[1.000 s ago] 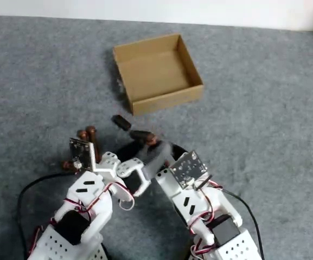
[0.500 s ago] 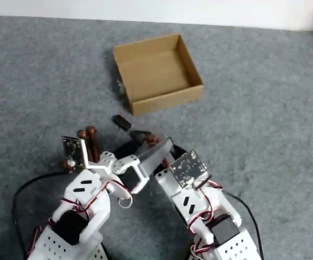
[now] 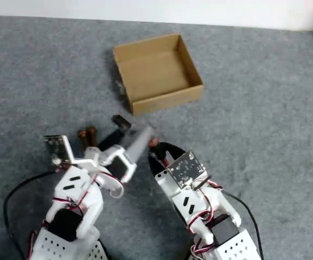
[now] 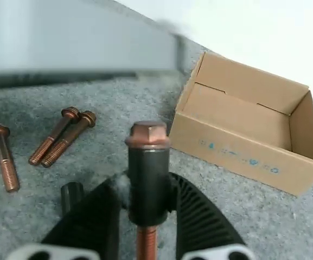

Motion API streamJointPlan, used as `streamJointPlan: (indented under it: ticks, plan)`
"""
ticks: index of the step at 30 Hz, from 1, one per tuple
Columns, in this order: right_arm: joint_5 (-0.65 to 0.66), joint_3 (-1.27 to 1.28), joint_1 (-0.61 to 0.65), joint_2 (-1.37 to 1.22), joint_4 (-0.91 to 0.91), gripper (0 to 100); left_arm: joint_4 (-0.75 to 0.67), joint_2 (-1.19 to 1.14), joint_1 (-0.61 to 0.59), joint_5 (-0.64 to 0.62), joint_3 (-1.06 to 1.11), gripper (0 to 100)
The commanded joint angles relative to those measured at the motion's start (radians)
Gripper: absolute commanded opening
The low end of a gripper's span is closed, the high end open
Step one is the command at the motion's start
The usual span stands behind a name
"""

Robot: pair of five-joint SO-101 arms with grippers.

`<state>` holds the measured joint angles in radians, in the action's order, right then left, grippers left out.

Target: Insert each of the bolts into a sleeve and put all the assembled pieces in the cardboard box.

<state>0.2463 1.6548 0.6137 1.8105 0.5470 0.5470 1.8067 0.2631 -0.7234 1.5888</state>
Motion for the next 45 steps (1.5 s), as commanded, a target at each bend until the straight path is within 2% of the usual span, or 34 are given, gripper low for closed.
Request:
streamJointPlan:
  ticks: [1,3,6,14,21,26,32,35,37,39,40,45]
  plan:
    - [0.015,0.002,-0.012,0.012,-0.018,0.5,0.003,0.002,-0.073,0.13,-0.031,12]
    - [0.017,0.012,-0.01,0.012,-0.019,0.5,0.003,0.002,-0.071,0.218,-0.027,7]
    - [0.018,0.015,-0.012,0.012,-0.019,0.5,-0.005,0.002,-0.076,0.239,0.002,0]
    - [0.077,0.002,-0.07,0.001,-0.021,0.5,-0.129,0.002,-0.124,0.241,0.09,1]
    - [0.084,-0.205,-0.087,-0.062,-0.027,0.5,-0.15,0.002,-0.145,0.238,0.096,1]
    - [0.086,-0.499,-0.12,-0.449,-0.028,0.5,-0.15,0.002,-0.145,0.238,0.096,1]
    - [0.086,-1.076,-0.13,-1.078,-0.019,0.5,-0.15,0.002,-0.145,0.239,0.097,1]
    - [0.083,-1.412,-0.16,-1.383,0.085,0.5,-0.15,0.002,-0.145,0.239,0.097,1]
    - [0.08,-1.65,-0.196,-1.564,0.222,1.1,-0.15,0.002,-0.145,0.241,0.097,1]
    - [0.078,-1.876,-0.228,-1.702,0.38,7.0,-0.15,0.002,-0.145,0.241,0.097,1]
    - [0.078,-1.979,-0.245,-1.761,0.449,13.6,-0.15,0.002,-0.145,0.241,0.097,1]
    - [0.083,-2.347,-0.311,-1.977,0.708,58.0,-0.15,0.002,-0.145,0.241,0.097,1]
